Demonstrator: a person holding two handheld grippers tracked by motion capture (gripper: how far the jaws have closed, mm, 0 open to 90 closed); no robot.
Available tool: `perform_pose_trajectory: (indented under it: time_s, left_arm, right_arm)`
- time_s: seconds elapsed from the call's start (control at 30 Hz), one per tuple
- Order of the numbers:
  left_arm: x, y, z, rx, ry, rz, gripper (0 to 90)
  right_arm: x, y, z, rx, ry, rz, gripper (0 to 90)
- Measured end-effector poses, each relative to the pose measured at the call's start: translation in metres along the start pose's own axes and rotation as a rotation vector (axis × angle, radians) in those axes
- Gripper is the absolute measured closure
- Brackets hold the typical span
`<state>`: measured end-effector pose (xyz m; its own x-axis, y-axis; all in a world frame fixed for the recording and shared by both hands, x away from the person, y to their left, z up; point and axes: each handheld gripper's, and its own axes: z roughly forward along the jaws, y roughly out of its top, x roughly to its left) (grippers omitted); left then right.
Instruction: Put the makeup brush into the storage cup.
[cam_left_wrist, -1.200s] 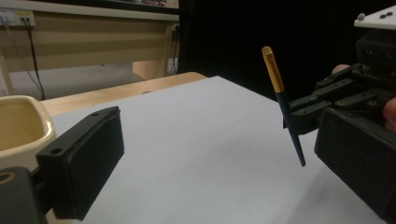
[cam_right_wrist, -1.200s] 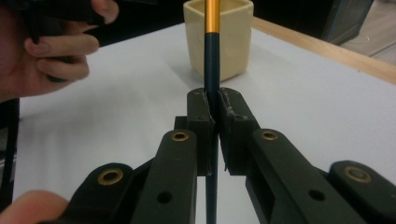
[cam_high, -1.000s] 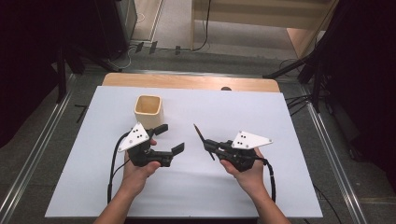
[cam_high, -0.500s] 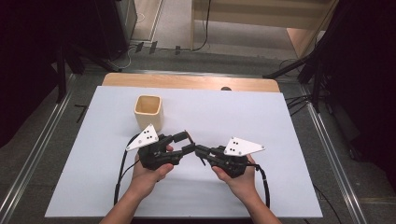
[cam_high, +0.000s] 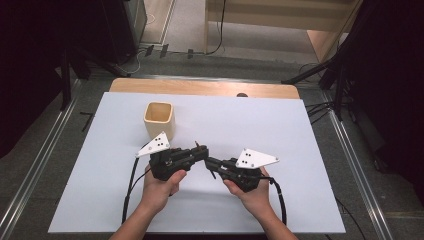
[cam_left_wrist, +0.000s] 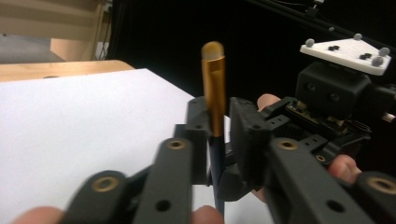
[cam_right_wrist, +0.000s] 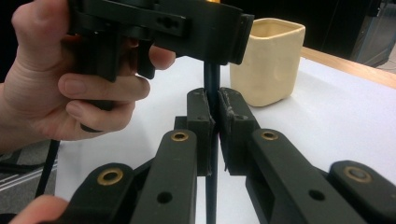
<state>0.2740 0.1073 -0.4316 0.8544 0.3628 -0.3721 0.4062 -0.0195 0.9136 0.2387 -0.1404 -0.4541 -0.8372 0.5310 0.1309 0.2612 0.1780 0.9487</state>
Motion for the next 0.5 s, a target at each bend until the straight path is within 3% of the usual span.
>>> perform_pose_trajectory:
  time_s: [0.17, 0.27, 0.3, 0.5]
  left_arm:
    - [0.000, 0.001, -0.001, -0.002, 0.011, 0.003, 85.2]
    - [0.000, 0.003, -0.003, -0.009, 0.020, 0.012, 85.3]
    - [0.000, 0.004, -0.004, -0.012, 0.025, 0.015, 85.3]
    - [0.000, 0.009, -0.011, -0.021, 0.052, 0.044, 85.3]
  right_arm:
    - [-0.002, -0.001, 0.002, -0.004, 0.018, 0.023, 83.7]
    - [-0.002, -0.001, 0.003, 0.001, 0.008, 0.042, 68.7]
    - [-0.002, -0.002, 0.004, 0.008, 0.001, 0.045, 67.6]
    - [-0.002, -0.006, 0.011, 0.069, -0.008, 0.043, 70.9]
